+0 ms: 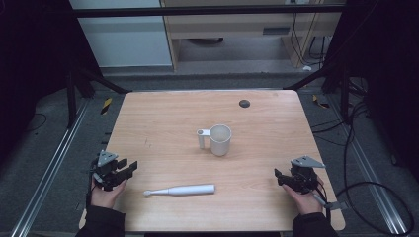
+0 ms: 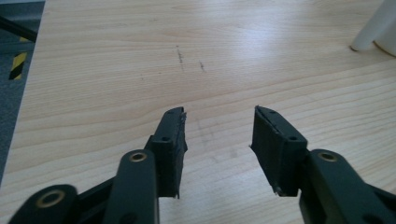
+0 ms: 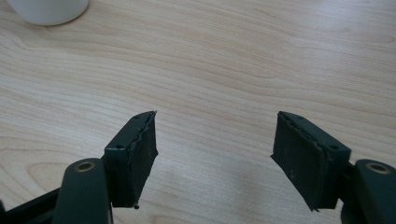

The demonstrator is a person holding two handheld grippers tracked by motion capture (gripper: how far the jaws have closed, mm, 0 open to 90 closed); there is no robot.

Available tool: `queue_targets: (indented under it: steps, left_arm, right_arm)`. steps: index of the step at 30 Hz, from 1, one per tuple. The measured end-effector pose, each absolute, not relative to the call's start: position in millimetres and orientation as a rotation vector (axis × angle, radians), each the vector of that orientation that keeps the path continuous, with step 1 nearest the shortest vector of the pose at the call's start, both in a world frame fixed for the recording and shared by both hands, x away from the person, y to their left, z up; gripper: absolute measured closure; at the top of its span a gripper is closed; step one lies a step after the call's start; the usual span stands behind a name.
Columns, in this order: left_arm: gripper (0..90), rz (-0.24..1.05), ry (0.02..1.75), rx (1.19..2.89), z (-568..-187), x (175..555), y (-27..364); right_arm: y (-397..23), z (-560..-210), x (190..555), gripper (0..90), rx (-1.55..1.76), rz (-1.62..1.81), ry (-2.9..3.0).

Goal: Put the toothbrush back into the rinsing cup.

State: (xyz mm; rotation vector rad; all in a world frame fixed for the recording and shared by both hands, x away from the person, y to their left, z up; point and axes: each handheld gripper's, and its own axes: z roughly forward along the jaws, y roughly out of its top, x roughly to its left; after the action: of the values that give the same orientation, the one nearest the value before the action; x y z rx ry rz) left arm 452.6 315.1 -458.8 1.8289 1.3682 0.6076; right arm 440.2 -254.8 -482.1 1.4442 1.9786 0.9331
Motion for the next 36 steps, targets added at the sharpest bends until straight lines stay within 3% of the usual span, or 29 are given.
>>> queue_targets:
  steps: [19, 36]
  left_arm:
    - [88.0, 0.456, 1.253, 1.945, -452, 428, 288]
    - [89.4, 0.331, 1.133, 2.088, -459, 416, 265]
  right_arm:
    - [-250, -480, 433, 31.3, 1.393, 0.938, 2.016]
    - [-249, -481, 433, 30.9, 1.393, 0.926, 2.027]
